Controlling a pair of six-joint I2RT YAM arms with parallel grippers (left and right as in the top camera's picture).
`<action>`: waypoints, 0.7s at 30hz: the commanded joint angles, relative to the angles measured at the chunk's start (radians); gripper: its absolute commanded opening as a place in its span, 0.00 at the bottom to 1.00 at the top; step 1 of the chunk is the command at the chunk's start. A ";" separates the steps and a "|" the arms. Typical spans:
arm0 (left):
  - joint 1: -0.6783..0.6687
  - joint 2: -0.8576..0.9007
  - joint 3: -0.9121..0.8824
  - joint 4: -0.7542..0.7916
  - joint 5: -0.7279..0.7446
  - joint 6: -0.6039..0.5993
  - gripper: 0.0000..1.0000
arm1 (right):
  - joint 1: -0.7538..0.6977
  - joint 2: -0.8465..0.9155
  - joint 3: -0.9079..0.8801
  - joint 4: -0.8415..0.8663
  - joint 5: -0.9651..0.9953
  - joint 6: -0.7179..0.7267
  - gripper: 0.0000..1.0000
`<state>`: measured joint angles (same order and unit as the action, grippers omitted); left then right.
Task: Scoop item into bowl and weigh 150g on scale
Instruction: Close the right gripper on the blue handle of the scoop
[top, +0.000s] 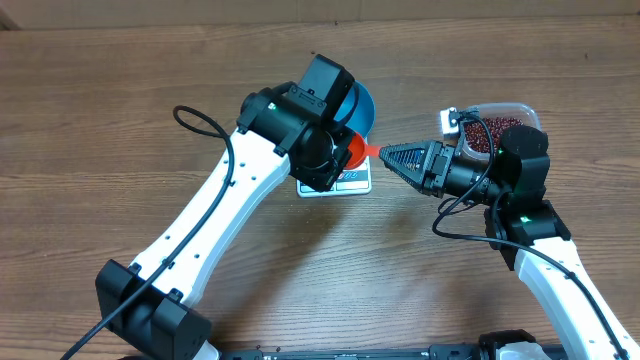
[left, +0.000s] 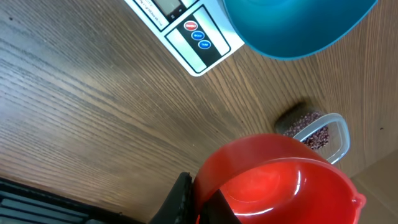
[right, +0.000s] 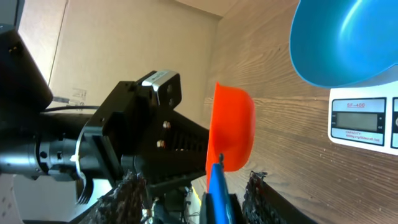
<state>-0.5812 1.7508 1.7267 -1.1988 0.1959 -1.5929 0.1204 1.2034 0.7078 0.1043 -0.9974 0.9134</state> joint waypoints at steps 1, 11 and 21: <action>-0.008 -0.006 0.006 0.001 0.004 -0.032 0.05 | 0.003 -0.004 0.026 0.007 0.027 0.003 0.49; -0.009 -0.005 0.006 -0.008 0.004 -0.061 0.04 | 0.003 -0.004 0.026 0.007 0.053 0.002 0.30; -0.009 -0.005 0.006 -0.008 0.006 -0.061 0.04 | 0.003 -0.004 0.026 0.007 0.062 -0.001 0.24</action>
<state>-0.5831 1.7508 1.7267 -1.2041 0.1989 -1.6321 0.1204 1.2034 0.7078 0.1047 -0.9493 0.9165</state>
